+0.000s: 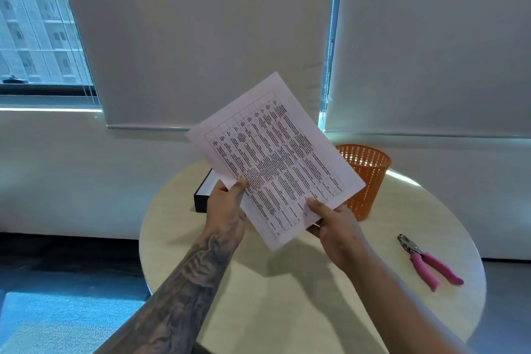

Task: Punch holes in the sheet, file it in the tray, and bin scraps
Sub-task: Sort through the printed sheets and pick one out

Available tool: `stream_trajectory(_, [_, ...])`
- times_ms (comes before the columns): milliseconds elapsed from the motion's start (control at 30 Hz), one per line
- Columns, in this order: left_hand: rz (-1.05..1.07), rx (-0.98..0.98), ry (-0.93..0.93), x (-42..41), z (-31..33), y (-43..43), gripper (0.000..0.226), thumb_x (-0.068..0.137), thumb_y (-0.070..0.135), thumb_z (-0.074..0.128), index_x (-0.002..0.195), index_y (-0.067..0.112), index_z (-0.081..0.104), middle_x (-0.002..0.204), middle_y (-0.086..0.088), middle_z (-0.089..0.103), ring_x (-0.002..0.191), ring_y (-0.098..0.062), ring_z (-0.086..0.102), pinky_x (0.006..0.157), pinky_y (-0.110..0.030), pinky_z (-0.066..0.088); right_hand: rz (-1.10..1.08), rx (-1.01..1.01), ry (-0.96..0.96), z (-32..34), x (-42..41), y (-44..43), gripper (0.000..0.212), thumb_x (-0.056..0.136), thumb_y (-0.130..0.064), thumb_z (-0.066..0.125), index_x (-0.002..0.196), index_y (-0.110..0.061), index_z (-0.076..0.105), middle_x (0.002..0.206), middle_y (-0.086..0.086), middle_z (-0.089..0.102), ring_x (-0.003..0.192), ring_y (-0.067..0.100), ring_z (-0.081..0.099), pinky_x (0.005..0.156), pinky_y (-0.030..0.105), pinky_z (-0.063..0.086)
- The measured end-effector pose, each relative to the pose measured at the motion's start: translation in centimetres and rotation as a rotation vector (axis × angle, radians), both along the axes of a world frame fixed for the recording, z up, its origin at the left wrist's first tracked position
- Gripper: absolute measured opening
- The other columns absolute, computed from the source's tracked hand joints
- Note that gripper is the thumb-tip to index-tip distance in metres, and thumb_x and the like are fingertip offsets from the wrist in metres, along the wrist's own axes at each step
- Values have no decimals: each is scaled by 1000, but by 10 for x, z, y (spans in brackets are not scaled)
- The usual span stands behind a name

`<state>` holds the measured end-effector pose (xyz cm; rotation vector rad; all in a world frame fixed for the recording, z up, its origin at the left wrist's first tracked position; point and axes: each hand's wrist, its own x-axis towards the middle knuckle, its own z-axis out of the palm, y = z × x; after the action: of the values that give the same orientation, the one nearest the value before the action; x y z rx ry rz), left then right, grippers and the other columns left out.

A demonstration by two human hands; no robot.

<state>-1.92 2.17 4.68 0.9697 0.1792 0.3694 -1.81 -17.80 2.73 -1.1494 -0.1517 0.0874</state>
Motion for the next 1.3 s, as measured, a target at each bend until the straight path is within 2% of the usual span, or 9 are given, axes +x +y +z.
stream_trajectory(67, [-27,8,5,-2,2,10,22,92,2,62,113,7,67,105,-12,75,96,-34,70,84,-55,59,-88,-66,-6,1,3,-7,25,96,-4,61,115,-19,68,112,9,77,107,32,72,91,55,57])
stream_trajectory(133, [-23,55,0,-1,3,29,41,84,13,68,123,4,62,113,-19,72,97,-40,68,77,-60,59,-164,-157,-36,2,7,-22,22,95,-4,61,111,-17,70,108,11,78,103,37,72,90,60,57])
stream_trajectory(200, [-17,187,-12,-3,5,52,35,84,17,70,117,7,66,106,-17,74,86,-37,70,64,-50,60,-204,-273,-88,1,10,-39,21,94,-5,62,110,-13,71,107,11,78,102,39,71,92,62,55])
stream_trajectory(333, [-79,606,51,-7,2,81,24,93,11,66,117,10,70,111,-16,75,94,-35,70,76,-41,57,-223,-452,-119,-1,11,-54,20,94,-2,62,105,-11,76,99,2,80,96,27,75,89,52,59])
stream_trajectory(400, [-170,668,85,-7,-1,81,24,94,6,62,117,8,69,107,-14,76,95,-36,72,75,-42,59,-211,-499,-140,-2,11,-52,20,93,0,63,101,-12,77,97,1,81,92,22,76,88,48,60])
stream_trajectory(667, [-41,593,3,-2,-2,60,28,95,-1,55,113,13,71,110,-9,76,98,-28,73,83,-42,58,-241,-376,-244,15,7,-37,23,97,-3,61,109,-22,69,99,-4,80,87,12,77,66,24,61])
stream_trajectory(867, [36,559,67,-17,-45,46,27,96,0,54,104,21,69,108,-3,74,100,-26,70,81,-37,57,-224,-391,-177,-16,-3,-38,31,97,-1,58,114,-26,66,99,-8,79,91,11,76,67,24,60])
stream_trajectory(1000, [-13,491,145,-23,-71,35,33,95,-4,51,110,21,67,114,-3,74,103,-24,70,82,-37,57,-216,-446,-139,-40,-5,-36,36,96,-1,59,113,-31,67,106,-8,78,99,10,74,84,31,58])
stream_trajectory(1300, [9,570,152,-18,-59,39,33,95,-5,53,105,25,66,105,3,73,95,-16,70,81,-31,60,-182,-438,-126,-37,1,-35,37,95,0,57,116,-29,65,106,-9,77,97,11,74,72,23,59])
